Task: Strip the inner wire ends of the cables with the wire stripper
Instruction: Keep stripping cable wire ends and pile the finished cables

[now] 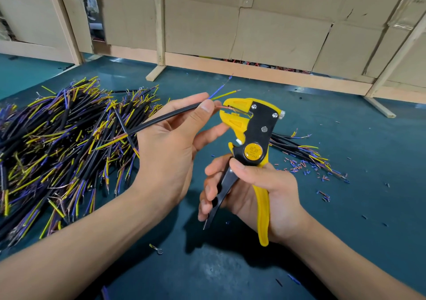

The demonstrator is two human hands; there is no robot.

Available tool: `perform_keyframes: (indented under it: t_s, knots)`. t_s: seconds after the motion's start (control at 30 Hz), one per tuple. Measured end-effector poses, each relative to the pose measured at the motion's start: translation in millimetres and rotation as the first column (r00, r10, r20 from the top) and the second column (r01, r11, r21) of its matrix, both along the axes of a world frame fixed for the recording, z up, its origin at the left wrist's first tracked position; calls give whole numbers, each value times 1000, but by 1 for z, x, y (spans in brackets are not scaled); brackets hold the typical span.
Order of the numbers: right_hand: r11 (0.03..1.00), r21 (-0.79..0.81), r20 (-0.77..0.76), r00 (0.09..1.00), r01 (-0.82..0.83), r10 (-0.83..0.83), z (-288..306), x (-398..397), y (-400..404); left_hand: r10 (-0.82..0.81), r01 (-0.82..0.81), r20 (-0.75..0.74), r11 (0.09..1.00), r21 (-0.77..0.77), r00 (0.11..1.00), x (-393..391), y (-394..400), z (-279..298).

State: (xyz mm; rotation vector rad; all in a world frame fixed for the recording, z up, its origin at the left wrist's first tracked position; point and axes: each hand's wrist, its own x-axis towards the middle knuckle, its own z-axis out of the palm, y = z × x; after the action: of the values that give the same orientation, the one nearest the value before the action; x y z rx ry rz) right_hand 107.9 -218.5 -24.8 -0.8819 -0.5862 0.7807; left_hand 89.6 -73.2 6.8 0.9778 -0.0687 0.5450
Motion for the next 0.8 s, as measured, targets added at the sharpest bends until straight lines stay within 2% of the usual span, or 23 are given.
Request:
perform_keyframes:
  t_s: [0.57, 0.8]
  knots:
    - [1000, 4, -17, 1000, -2, 2, 2, 0, 1, 62, -62, 0, 998, -15, 998, -3, -5, 4]
    - [1000, -4, -23, 1000, -10, 10, 2, 0, 1, 117, -117, -6, 993, 25, 993, -3, -5, 4]
